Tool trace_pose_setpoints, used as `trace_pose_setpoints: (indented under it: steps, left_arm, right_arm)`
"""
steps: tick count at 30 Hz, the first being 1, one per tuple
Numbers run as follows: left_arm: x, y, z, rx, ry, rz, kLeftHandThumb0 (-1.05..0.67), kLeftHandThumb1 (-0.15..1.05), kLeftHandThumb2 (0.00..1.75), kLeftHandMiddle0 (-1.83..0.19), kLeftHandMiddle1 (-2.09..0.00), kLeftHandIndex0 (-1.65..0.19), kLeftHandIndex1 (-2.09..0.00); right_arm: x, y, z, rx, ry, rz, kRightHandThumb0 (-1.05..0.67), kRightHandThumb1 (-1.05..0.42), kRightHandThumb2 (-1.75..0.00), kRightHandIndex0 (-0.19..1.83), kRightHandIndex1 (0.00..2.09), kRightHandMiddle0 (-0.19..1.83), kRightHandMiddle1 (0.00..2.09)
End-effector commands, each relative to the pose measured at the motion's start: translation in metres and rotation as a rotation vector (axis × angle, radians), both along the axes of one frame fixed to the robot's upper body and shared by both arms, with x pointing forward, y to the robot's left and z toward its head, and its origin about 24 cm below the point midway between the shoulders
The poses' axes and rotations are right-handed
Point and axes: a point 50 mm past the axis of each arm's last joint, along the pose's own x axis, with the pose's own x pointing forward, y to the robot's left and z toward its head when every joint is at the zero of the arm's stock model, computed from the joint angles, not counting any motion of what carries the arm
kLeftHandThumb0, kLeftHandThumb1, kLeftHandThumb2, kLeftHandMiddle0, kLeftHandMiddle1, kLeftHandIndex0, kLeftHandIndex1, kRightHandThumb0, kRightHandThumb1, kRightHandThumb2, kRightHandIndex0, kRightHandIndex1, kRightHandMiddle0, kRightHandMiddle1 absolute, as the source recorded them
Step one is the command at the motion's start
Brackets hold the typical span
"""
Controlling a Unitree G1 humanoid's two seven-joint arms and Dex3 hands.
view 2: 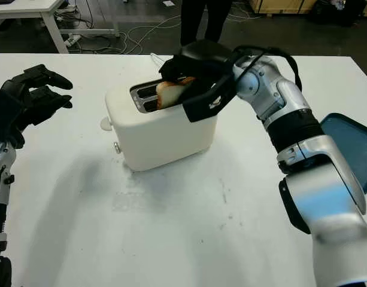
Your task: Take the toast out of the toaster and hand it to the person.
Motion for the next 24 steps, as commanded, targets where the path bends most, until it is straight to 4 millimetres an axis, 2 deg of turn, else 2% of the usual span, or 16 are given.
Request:
trace_pose_setpoints:
  steps: [1,4,7,11,14,18,24]
  left_arm:
    - [-0.002,0.003,-0.003,-0.010,-0.004,0.007,-1.05,0.85,0.00,-0.54,-1.34,-0.52,-1.26]
    - [-0.002,0.002,-0.003,-0.005,-0.001,0.010,-1.05,0.85,0.00,-0.54,-1.35,-0.52,-1.26]
    - [-0.002,0.002,-0.003,-0.011,-0.001,0.007,-1.05,0.85,0.00,-0.54,-1.35,-0.52,-1.27]
    - [-0.002,0.002,-0.003,-0.003,-0.003,0.005,-1.05,0.85,0.00,-0.54,-1.34,-0.52,-1.26]
    - [-0.001,0.002,-0.002,0.005,-0.006,0.003,-1.05,0.86,0.00,-0.55,-1.34,-0.52,-1.26]
    - [0.000,0.002,-0.001,0.025,-0.011,0.004,-1.05,0.86,0.01,-0.55,-1.34,-0.52,-1.26]
    - [0.001,0.002,-0.001,0.028,-0.014,0.000,-1.05,0.87,0.00,-0.55,-1.35,-0.52,-1.28]
  right_arm:
    - [-0.002,-0.004,-0.018,-0.057,-0.008,0.023,-0.57,-0.90,-0.23,1.10,1.74,0.85,1.74]
    - [-0.002,-0.006,-0.014,-0.040,-0.092,0.034,-0.58,-0.92,-0.40,1.14,1.75,0.88,1.74]
    - [0.000,-0.007,-0.001,0.002,-0.155,0.029,-0.55,-0.92,-0.49,1.13,1.75,0.86,1.75]
    - [0.002,-0.011,0.027,0.079,-0.243,0.002,-0.51,-0.92,-0.42,1.12,1.75,0.84,1.75]
    - [0.004,-0.018,0.050,0.156,-0.249,-0.042,-0.51,-0.92,-0.45,1.10,1.75,0.81,1.75]
    - [0.008,-0.037,0.081,0.297,-0.239,-0.089,-0.49,-0.92,-0.45,1.03,1.75,0.75,1.75]
    - [0.009,-0.061,0.114,0.461,-0.179,-0.139,-0.57,-0.92,-0.49,1.07,1.75,0.77,1.74]
